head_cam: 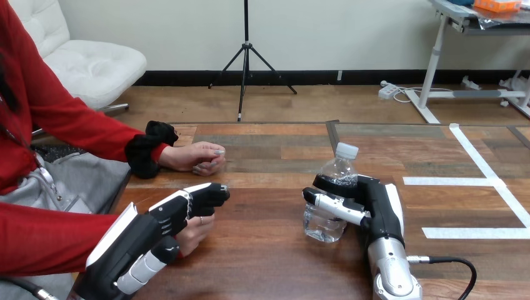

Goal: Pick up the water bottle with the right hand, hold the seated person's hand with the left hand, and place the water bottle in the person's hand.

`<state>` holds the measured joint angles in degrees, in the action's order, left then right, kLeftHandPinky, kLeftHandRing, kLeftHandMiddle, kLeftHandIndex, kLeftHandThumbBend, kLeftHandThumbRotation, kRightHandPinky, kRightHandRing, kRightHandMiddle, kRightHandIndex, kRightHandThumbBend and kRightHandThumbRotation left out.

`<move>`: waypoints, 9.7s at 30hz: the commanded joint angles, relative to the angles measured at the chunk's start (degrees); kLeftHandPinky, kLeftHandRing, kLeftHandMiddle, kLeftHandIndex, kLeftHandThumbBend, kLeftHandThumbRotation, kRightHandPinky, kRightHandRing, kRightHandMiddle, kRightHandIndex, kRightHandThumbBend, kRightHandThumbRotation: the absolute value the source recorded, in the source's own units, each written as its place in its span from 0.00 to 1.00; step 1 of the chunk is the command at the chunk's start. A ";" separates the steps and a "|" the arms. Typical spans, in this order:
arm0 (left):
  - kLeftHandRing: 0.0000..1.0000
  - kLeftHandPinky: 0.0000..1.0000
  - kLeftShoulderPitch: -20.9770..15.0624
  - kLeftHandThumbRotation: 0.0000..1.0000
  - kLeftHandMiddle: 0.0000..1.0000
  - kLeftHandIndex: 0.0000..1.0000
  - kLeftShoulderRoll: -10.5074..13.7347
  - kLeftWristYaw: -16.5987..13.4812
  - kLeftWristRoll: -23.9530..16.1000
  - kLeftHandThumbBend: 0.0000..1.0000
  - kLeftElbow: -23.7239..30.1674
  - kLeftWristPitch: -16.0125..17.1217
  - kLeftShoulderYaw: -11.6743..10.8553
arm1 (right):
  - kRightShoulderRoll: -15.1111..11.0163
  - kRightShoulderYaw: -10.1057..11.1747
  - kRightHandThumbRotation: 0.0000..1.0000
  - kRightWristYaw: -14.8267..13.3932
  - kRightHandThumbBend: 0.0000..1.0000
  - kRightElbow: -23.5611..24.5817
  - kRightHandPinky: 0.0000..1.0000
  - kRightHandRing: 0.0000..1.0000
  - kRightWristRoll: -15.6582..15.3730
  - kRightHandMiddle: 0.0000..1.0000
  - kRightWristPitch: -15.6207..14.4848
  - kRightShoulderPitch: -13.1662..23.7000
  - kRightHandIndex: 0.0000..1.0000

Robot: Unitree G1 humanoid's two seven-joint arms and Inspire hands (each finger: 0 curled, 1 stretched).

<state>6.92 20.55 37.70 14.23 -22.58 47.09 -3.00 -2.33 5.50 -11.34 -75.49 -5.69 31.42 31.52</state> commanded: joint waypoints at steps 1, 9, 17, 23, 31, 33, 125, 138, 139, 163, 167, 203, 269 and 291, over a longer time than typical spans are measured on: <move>0.84 0.81 -1.61 1.00 0.84 0.82 -0.02 -2.14 -0.86 1.00 2.75 0.89 -1.37 | -0.41 -0.06 0.00 0.97 0.67 2.41 0.13 0.18 0.03 0.22 3.83 1.94 0.24; 0.85 0.79 -1.61 0.96 0.85 0.82 -1.93 -5.06 -0.40 1.00 3.44 2.08 -2.19 | -0.79 -0.33 0.00 1.87 0.68 3.13 0.13 0.17 -0.01 0.22 5.03 1.89 0.23; 0.84 0.78 -2.48 0.91 0.85 0.82 -4.29 -11.85 -4.68 1.00 2.58 6.81 -4.47 | -1.06 -0.63 0.00 2.93 0.68 4.09 0.12 0.17 -0.01 0.21 6.65 1.71 0.23; 0.87 0.80 -2.52 0.88 0.85 0.84 -4.11 -16.31 -8.95 1.00 4.22 6.81 -5.54 | -1.25 -0.70 0.00 4.33 0.68 5.04 0.12 0.16 0.16 0.21 8.36 1.33 0.22; 0.92 0.85 -3.17 0.84 0.90 0.89 -1.21 -21.11 -17.09 1.00 5.41 7.18 -7.88 | -1.71 -1.41 0.00 5.77 0.67 6.67 0.12 0.16 -0.27 0.21 10.56 0.73 0.22; 0.93 0.87 -3.15 0.83 0.91 0.90 -0.33 -22.28 -19.53 1.00 6.20 6.22 -8.47 | -1.71 -1.54 0.00 5.80 0.67 7.22 0.12 0.16 -0.28 0.21 10.49 0.64 0.22; 0.78 0.72 -23.42 0.43 0.81 0.85 25.24 -49.32 -59.29 1.00 -19.34 -6.02 10.37 | -5.80 -1.62 0.00 12.55 0.70 40.11 0.12 0.16 3.11 0.21 5.66 -9.55 0.24; 0.72 0.65 -25.36 0.36 0.76 0.80 23.73 -51.88 -58.54 1.00 -23.33 -5.89 13.34 | -4.81 -1.74 0.00 14.13 0.69 47.25 0.11 0.15 5.39 0.21 0.88 -11.25 0.24; 0.71 0.65 -25.49 0.35 0.75 0.79 23.62 -52.16 -58.54 1.00 -23.60 -5.90 13.54 | -4.77 -1.77 0.00 14.15 0.69 47.71 0.11 0.15 5.40 0.21 0.57 -11.36 0.23; 0.64 0.60 -27.81 0.34 0.67 0.70 21.60 -53.38 -56.79 0.98 -28.66 -5.28 16.30 | -3.66 -2.41 0.00 14.99 0.65 56.75 0.09 0.13 6.43 0.19 -5.17 -12.82 0.22; 0.62 0.60 -28.31 0.33 0.65 0.68 21.33 -53.46 -56.54 0.98 -29.60 -5.48 16.63 | -3.56 -2.57 0.00 15.14 0.65 58.61 0.08 0.13 6.49 0.18 -5.99 -13.09 0.21; 0.52 0.52 -32.05 0.27 0.55 0.57 17.46 -57.97 -56.69 0.93 -34.82 -6.13 19.23 | -1.84 -4.26 0.00 15.87 0.63 78.48 0.06 0.11 7.31 0.16 -19.06 -16.22 0.19; 0.68 0.64 -34.38 0.37 0.72 0.73 15.90 -53.92 -58.72 1.00 -38.97 -11.38 25.91 | -2.87 -4.35 0.00 18.84 0.59 90.49 0.06 0.10 8.57 0.15 -24.82 -20.01 0.18; 0.63 0.59 -36.63 0.40 0.67 0.71 14.75 -53.98 -60.89 1.00 -41.29 -15.02 30.78 | -2.69 -4.47 0.00 19.12 0.57 91.18 0.05 0.09 9.12 0.15 -25.87 -20.06 0.17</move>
<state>-28.06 37.40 -16.86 -44.04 -61.83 33.64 24.41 -4.80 0.67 7.76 11.39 2.35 4.89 9.27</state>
